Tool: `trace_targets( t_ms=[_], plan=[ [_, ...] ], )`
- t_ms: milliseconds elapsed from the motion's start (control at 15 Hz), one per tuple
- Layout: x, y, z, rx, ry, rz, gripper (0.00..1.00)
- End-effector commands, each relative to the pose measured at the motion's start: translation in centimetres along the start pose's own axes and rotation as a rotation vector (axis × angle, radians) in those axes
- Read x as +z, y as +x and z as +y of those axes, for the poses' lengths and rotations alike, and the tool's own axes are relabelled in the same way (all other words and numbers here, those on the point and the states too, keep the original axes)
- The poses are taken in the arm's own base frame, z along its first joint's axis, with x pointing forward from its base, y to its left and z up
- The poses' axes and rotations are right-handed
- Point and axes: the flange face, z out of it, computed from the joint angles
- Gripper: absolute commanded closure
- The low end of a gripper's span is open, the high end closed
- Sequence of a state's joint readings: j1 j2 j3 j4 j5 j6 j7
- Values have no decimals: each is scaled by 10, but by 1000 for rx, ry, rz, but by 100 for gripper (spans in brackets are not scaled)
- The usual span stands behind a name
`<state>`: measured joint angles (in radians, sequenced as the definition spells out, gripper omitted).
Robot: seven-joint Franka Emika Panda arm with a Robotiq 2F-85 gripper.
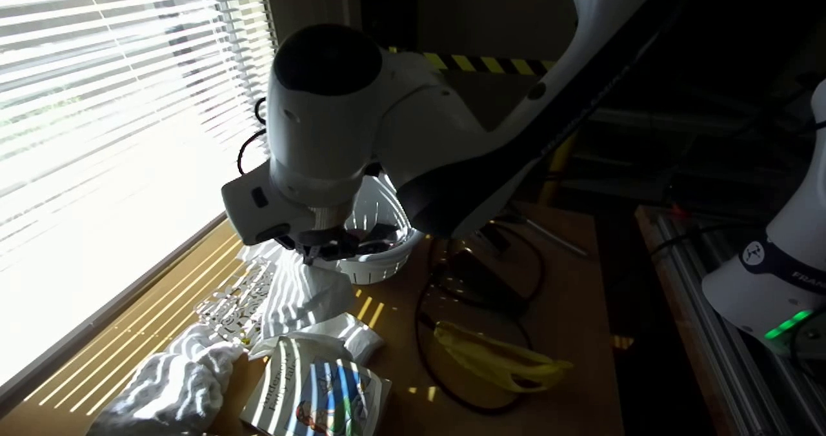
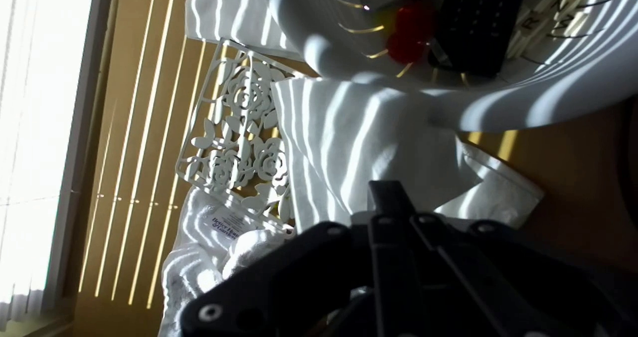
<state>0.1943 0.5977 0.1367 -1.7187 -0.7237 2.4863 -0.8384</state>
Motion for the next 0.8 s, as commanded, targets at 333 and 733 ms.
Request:
trace_targets(
  t_ms=[333, 733],
  plan=[
    [23, 64, -20, 209, 90, 123, 100],
    [34, 64, -29, 509, 100, 33, 100]
  ],
)
